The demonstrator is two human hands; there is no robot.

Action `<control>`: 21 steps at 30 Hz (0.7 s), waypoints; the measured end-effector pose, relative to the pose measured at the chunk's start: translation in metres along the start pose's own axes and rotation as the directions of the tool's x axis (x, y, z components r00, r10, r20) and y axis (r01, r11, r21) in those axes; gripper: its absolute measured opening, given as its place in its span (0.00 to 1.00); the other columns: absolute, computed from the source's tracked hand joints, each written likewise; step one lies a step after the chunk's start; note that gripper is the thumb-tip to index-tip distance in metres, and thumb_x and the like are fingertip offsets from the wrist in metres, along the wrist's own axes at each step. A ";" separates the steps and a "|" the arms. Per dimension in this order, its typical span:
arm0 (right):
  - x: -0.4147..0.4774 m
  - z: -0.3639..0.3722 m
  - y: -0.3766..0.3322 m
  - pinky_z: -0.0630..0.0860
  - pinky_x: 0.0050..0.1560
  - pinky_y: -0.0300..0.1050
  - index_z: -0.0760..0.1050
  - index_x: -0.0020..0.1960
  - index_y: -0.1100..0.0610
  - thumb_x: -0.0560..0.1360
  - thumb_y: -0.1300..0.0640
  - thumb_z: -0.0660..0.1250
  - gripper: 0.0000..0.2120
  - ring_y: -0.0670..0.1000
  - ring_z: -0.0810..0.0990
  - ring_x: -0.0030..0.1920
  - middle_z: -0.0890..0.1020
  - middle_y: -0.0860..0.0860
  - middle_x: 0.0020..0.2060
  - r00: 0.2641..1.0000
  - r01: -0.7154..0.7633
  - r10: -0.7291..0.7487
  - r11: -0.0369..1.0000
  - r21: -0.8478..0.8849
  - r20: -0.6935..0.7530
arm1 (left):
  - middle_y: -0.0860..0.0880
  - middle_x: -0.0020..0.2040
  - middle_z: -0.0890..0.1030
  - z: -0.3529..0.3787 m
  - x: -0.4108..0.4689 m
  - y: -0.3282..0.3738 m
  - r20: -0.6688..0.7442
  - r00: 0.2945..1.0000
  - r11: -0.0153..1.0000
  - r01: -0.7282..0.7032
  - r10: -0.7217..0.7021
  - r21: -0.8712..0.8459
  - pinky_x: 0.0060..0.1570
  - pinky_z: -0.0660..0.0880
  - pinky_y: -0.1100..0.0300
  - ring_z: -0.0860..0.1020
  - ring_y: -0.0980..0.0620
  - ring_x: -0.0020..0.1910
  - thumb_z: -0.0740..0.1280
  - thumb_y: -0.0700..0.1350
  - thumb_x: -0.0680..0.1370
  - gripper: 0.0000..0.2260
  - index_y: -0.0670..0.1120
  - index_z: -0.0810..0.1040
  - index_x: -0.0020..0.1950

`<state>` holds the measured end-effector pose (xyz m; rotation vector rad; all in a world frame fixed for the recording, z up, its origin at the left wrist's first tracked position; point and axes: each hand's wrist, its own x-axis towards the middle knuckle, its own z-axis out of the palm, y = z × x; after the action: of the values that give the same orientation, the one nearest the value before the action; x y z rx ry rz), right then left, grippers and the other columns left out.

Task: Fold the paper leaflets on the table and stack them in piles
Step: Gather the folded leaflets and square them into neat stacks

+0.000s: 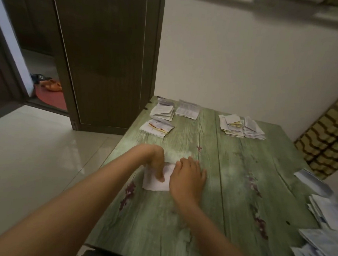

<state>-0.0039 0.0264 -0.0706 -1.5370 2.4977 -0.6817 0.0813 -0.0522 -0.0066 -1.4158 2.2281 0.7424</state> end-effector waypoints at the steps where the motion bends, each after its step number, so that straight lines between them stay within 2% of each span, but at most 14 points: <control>1: -0.001 -0.003 0.002 0.53 0.73 0.50 0.73 0.63 0.55 0.82 0.53 0.47 0.19 0.50 0.66 0.68 0.74 0.51 0.65 0.999 0.007 -0.003 0.995 0.099 -0.042 | 0.44 0.65 0.73 0.002 -0.002 -0.002 -0.024 0.999 0.997 -0.025 0.023 -0.069 0.52 0.72 0.57 0.73 0.43 0.62 0.72 0.47 0.73 0.26 0.39 0.70 0.68; 2: -0.003 -0.006 0.003 0.59 0.69 0.49 0.75 0.58 0.55 0.82 0.53 0.48 0.18 0.49 0.70 0.60 0.78 0.50 0.58 0.998 0.008 0.005 0.976 0.219 -0.061 | 0.44 0.63 0.73 0.004 -0.005 -0.005 -0.049 0.998 0.988 -0.055 0.049 -0.143 0.51 0.73 0.57 0.73 0.43 0.61 0.72 0.45 0.73 0.25 0.40 0.70 0.66; 3: -0.006 -0.009 0.004 0.64 0.65 0.49 0.76 0.56 0.55 0.82 0.52 0.49 0.17 0.48 0.70 0.54 0.79 0.50 0.53 0.999 0.003 0.015 0.943 0.334 -0.051 | 0.44 0.63 0.73 0.005 -0.009 -0.007 -0.065 0.996 0.975 -0.080 0.067 -0.208 0.51 0.74 0.57 0.73 0.43 0.60 0.72 0.43 0.72 0.24 0.40 0.70 0.66; 5: -0.009 -0.010 0.007 0.69 0.56 0.47 0.75 0.56 0.52 0.81 0.49 0.53 0.15 0.49 0.70 0.53 0.79 0.50 0.50 1.000 0.013 -0.014 0.889 0.458 -0.001 | 0.44 0.60 0.73 0.008 -0.017 -0.008 -0.091 0.992 0.954 -0.105 0.082 -0.280 0.51 0.75 0.57 0.74 0.44 0.58 0.72 0.42 0.73 0.23 0.40 0.69 0.65; 7: -0.010 -0.008 0.007 0.71 0.50 0.45 0.73 0.57 0.49 0.79 0.47 0.57 0.11 0.51 0.72 0.54 0.78 0.49 0.50 0.996 0.044 -0.073 0.870 0.492 0.041 | 0.45 0.57 0.73 0.011 -0.023 -0.009 -0.124 0.989 0.952 -0.118 0.086 -0.284 0.47 0.75 0.58 0.74 0.46 0.54 0.71 0.42 0.73 0.22 0.40 0.70 0.64; 11: -0.013 -0.016 0.011 0.70 0.36 0.37 0.68 0.52 0.49 0.78 0.52 0.62 0.05 0.46 0.76 0.42 0.76 0.44 0.40 0.981 0.060 -0.167 0.746 0.663 0.100 | 0.47 0.54 0.72 0.013 -0.033 -0.006 -0.162 0.983 0.958 -0.124 0.083 -0.259 0.44 0.75 0.60 0.74 0.48 0.49 0.71 0.41 0.73 0.21 0.41 0.70 0.64; 13: -0.011 -0.025 0.016 0.67 0.33 0.35 0.68 0.50 0.51 0.78 0.54 0.64 0.04 0.43 0.73 0.36 0.74 0.43 0.36 0.956 0.102 -0.256 0.748 0.655 0.145 | 0.46 0.55 0.73 0.012 -0.039 -0.004 -0.160 0.984 0.960 -0.113 0.073 -0.257 0.45 0.76 0.59 0.75 0.47 0.50 0.71 0.41 0.73 0.21 0.41 0.70 0.64; 15: -0.007 -0.033 0.019 0.64 0.31 0.37 0.68 0.44 0.52 0.77 0.56 0.65 0.06 0.44 0.70 0.32 0.72 0.45 0.32 0.930 0.139 -0.315 0.777 0.614 0.189 | 0.46 0.54 0.73 0.009 -0.041 -0.006 -0.142 0.987 0.955 -0.111 0.073 -0.276 0.44 0.77 0.59 0.75 0.46 0.51 0.72 0.40 0.72 0.20 0.42 0.71 0.63; 18: 0.002 -0.052 0.024 0.64 0.28 0.37 0.65 0.38 0.53 0.76 0.58 0.67 0.12 0.44 0.69 0.27 0.72 0.50 0.29 0.911 0.135 -0.326 0.812 0.568 0.251 | 0.47 0.48 0.75 0.010 -0.044 -0.004 -0.102 0.988 0.902 -0.149 0.117 -0.405 0.37 0.78 0.62 0.77 0.49 0.46 0.73 0.39 0.72 0.14 0.44 0.73 0.55; 20: 0.011 -0.067 0.028 0.66 0.29 0.38 0.66 0.38 0.53 0.76 0.57 0.67 0.12 0.45 0.72 0.30 0.75 0.53 0.33 0.901 0.125 -0.322 0.833 0.539 0.290 | 0.48 0.44 0.77 0.012 -0.041 -0.002 -0.159 0.977 0.827 -0.207 0.144 -0.522 0.33 0.77 0.64 0.78 0.52 0.41 0.73 0.38 0.71 0.12 0.46 0.73 0.49; 21: 0.017 -0.074 0.030 0.69 0.33 0.40 0.66 0.39 0.53 0.76 0.57 0.67 0.11 0.47 0.74 0.33 0.76 0.54 0.36 0.901 0.105 -0.308 0.837 0.537 0.304 | 0.47 0.44 0.78 0.013 -0.040 0.000 -0.215 0.967 0.759 -0.243 0.138 -0.604 0.34 0.77 0.64 0.79 0.51 0.40 0.73 0.38 0.71 0.12 0.46 0.73 0.49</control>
<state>-0.0617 0.0455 -0.0155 -1.5578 1.6973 -0.8864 0.0985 -0.0161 0.0063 -1.5764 2.3836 1.6235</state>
